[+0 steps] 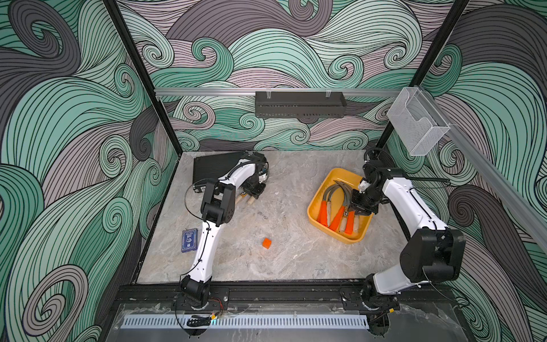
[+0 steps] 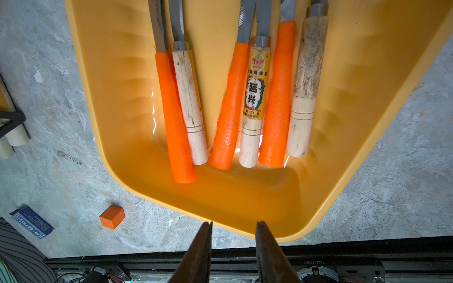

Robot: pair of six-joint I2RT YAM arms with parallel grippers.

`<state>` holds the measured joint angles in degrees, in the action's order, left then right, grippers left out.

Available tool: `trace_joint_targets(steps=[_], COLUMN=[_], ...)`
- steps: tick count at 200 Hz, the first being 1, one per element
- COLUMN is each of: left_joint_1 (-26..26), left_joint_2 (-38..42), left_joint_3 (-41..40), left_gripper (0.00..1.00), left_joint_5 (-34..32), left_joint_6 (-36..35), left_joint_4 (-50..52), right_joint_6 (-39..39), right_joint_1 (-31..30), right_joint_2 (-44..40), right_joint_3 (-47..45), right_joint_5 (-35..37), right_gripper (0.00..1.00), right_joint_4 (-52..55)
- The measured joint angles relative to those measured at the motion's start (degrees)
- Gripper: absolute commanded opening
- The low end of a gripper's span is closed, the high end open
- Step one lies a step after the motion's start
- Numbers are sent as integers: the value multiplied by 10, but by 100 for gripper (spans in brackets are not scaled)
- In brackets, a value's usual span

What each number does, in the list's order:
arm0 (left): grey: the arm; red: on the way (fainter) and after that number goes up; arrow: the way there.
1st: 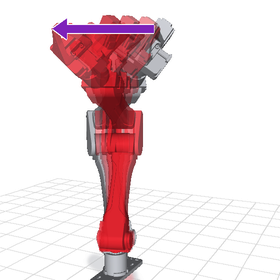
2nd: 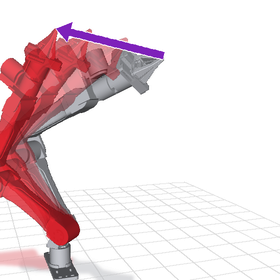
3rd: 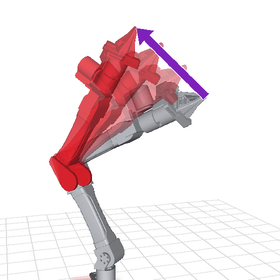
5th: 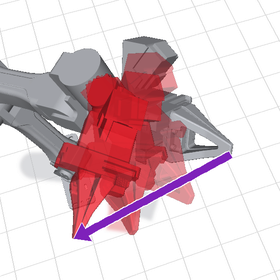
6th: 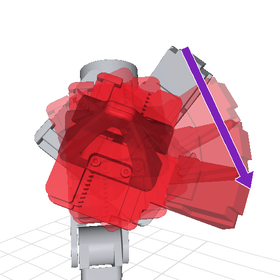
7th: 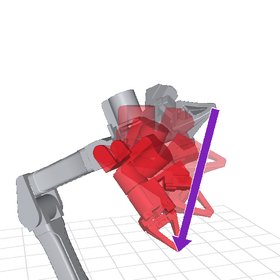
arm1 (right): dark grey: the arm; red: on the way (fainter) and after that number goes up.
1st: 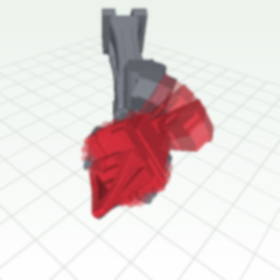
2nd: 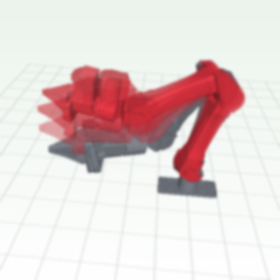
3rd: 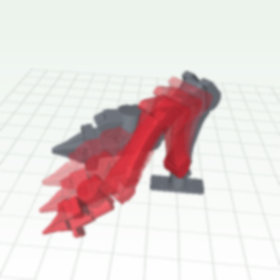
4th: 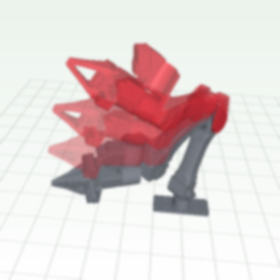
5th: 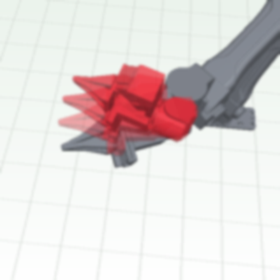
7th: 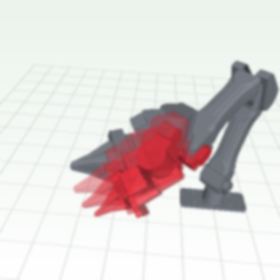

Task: Put small sickles into storage boxes
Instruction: Pick up the sickle at the center of the board.

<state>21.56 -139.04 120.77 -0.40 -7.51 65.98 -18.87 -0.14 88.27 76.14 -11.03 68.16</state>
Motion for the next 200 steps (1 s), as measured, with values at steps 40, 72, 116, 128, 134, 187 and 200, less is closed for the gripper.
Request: trace_joint_targets(steps=[40,72,116,128,134,187,200], left_joint_1=[0,0,0,0,0,5,11], left_joint_2=[0,2,10,13,14,45,54], left_joint_3=[35,53,58,67,75,129,135], left_gripper=[3,3,2,2,2,2,1], left_joint_5=[15,33,76,89,94,146,155], left_joint_6=[-11,-23,-47,-53,-56,-71,-74], left_joint_4=[15,35,82,99,109,155,161], right_joint_6=[-2,-4,-4,-4,-4,-4,-3], right_joint_1=[0,0,7,11,14,35,40], right_joint_2=[0,0,0,0,0,0,0], right_joint_3=[10,21,50,63,69,129,138], right_joint_5=[0,0,-1,-2,-3,-3,-3], right_gripper=[33,33,33,33,33,33,33], right_joint_4=[0,0,14,19,23,59,68])
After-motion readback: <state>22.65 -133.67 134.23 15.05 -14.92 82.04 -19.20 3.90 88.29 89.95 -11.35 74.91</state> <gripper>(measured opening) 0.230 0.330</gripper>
